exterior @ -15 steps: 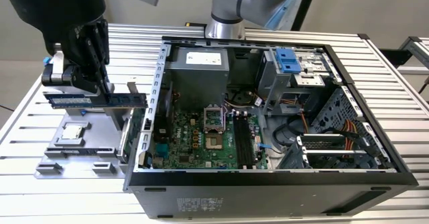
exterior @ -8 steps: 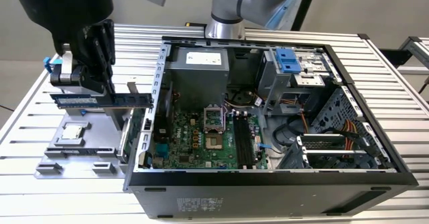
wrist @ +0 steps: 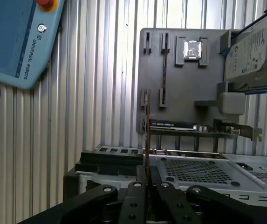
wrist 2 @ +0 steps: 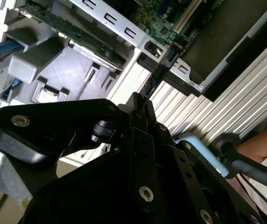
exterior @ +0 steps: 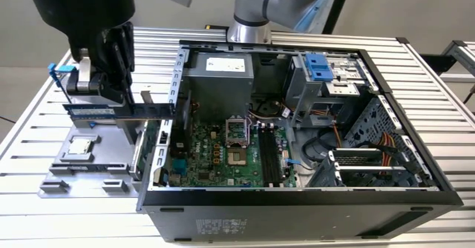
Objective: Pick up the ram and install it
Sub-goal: 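Pick up the ram and move it above insertion slot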
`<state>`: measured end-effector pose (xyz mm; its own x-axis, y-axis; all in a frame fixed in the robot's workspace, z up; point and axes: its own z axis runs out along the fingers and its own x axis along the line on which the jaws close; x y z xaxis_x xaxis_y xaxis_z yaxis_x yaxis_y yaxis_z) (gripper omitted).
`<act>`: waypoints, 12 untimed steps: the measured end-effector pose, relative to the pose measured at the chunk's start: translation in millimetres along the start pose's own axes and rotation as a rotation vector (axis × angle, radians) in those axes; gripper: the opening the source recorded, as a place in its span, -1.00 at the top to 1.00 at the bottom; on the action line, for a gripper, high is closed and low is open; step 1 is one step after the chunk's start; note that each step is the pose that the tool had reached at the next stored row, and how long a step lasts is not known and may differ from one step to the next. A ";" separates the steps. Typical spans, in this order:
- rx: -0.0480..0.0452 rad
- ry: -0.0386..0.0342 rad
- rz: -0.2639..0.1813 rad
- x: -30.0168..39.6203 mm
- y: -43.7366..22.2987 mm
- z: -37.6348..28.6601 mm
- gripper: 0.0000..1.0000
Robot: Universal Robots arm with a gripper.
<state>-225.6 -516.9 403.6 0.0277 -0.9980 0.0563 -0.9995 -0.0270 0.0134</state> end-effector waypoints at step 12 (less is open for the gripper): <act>0.0000 0.0000 0.000 0.3 -11.4 -0.1 1.00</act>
<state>-214.2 -516.9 403.6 0.0277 -0.9980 0.0563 -0.9995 -0.0270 0.0134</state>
